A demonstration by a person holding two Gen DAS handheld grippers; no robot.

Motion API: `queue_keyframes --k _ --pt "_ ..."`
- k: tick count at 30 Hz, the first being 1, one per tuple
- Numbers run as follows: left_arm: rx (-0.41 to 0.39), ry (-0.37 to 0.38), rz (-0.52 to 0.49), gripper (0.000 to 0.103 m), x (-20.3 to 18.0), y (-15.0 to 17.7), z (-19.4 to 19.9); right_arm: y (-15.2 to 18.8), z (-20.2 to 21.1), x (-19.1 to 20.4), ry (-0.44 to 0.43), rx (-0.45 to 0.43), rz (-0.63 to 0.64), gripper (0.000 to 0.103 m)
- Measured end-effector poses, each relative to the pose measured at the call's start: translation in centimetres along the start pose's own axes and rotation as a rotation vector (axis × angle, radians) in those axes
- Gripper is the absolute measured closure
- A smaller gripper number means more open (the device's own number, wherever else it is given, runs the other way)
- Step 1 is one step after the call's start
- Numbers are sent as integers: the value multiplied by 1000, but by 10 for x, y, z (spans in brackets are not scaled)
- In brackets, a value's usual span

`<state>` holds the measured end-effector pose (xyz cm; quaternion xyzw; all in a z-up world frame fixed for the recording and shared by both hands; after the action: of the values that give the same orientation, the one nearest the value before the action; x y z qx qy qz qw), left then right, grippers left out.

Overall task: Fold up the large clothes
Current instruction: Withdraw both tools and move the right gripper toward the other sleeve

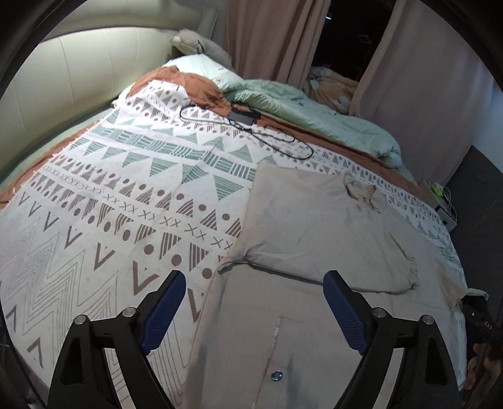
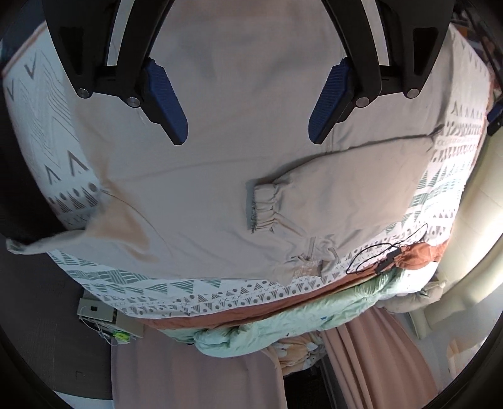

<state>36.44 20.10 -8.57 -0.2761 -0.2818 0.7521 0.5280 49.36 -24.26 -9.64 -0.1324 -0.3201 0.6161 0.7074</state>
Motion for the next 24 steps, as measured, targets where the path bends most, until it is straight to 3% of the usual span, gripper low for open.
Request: queue_keyframes --k 3,11,24 --pt "-37 9 -11 9 -16 11 24 10 30 -12 -7 -8 5 24" --pt "-49 78 -80 8 -61 39 73 23 103 -58 -15 -81 -47 19" --pt "-95 111 -160 8 -124 75 149 56 183 -124 -27 -167 -111 19"
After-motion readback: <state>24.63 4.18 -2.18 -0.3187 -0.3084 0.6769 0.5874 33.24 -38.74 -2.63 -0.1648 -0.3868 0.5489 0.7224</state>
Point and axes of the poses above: each gripper's, at about its wrist camera, not at the fingertips, and z roughly against the way its jaws point, x to its left, y to its underside, the point moved 1 cm from there along -z, roughly the way its jaws point, and after that the axes turned 12 degrees about -z, right-handed, at the moved point
